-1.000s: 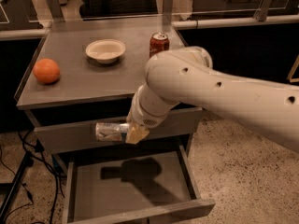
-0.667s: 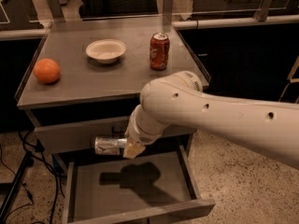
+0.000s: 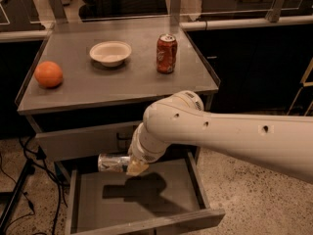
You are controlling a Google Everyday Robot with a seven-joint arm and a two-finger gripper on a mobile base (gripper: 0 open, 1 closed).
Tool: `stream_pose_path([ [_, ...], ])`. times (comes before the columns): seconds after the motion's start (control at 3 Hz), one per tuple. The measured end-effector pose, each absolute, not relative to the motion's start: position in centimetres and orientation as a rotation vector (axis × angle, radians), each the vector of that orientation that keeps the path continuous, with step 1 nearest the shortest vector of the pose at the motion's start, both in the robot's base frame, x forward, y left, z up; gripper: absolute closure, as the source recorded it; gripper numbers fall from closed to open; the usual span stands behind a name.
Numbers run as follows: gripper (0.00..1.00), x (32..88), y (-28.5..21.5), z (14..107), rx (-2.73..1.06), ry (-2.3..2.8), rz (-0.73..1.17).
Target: Place redbull can into middle drawer
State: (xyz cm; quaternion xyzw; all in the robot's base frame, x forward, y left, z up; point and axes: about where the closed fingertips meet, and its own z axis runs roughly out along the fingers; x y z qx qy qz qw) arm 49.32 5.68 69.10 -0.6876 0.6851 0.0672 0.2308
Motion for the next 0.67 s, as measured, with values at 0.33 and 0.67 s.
stream_pose_path([
  [0.33,1.0,48.8,6.3,66.1,-1.841,1.935,0.221],
  [0.67,1.0,48.8,7.2,61.0,-1.793,1.993,0.233],
])
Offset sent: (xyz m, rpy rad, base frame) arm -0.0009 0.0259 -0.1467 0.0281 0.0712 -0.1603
